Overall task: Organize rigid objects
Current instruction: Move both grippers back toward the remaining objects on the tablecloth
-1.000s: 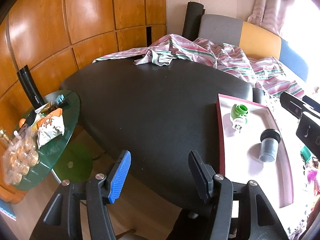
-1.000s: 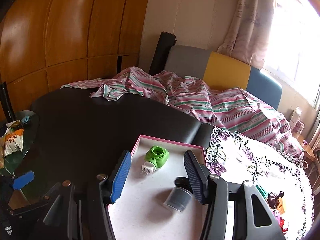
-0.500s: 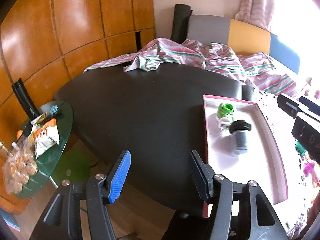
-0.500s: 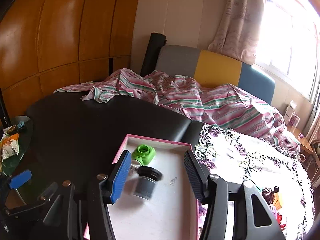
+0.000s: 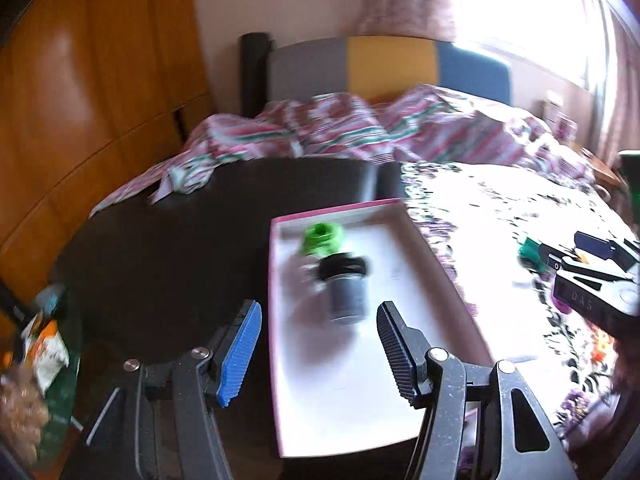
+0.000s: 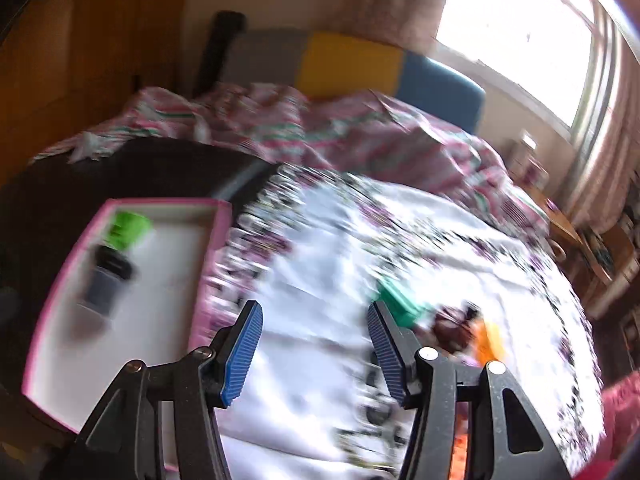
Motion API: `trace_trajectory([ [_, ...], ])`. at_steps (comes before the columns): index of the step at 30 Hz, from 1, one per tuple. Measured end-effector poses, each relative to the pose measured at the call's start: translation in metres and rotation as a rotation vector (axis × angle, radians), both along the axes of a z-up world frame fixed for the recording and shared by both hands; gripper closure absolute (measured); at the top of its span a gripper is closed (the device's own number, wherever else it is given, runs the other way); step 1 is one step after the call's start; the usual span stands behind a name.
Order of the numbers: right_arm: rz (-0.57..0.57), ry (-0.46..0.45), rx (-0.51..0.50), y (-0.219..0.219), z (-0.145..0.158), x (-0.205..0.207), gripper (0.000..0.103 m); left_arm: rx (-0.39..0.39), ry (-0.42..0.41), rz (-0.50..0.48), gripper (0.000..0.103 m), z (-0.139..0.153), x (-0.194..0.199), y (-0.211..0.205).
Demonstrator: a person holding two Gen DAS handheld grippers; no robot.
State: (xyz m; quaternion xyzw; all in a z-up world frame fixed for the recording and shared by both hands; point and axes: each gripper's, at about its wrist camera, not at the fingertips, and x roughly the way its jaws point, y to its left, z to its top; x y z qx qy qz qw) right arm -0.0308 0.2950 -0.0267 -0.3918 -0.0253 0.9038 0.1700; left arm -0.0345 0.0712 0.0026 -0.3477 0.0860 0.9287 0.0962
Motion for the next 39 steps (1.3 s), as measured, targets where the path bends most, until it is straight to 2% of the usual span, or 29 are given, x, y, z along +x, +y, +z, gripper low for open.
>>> trace_trajectory([
  [6, -0.156, -0.023, -0.029, 0.075, -0.005, 0.028, 0.047, -0.011, 0.015, -0.126, 0.042, 0.007, 0.009, 0.042],
  [11, -0.285, 0.001, -0.071, 0.132, -0.006, 0.054, 0.047, -0.035, 0.018, -0.209, 0.042, 0.008, 0.016, 0.072],
  [16, -0.430, 0.043, -0.166, 0.177, -0.011, 0.079, 0.047, -0.069, 0.016, -0.276, 0.042, 0.003, 0.022, 0.101],
  [19, -0.501, 0.074, -0.261, 0.196, -0.012, 0.092, 0.047, -0.077, 0.013, -0.305, 0.042, 0.002, 0.024, 0.114],
  [27, -0.529, 0.102, -0.293, 0.202, -0.010, 0.098, 0.047, -0.099, 0.004, -0.382, 0.042, -0.002, 0.030, 0.146],
  [34, -0.594, 0.143, -0.365, 0.219, -0.010, 0.112, 0.047, -0.107, -0.017, -0.438, 0.042, -0.009, 0.034, 0.172],
  [39, -0.617, 0.146, -0.394, 0.226, -0.012, 0.116, 0.047, -0.085, -0.077, -0.477, 0.042, -0.016, 0.033, 0.192],
])
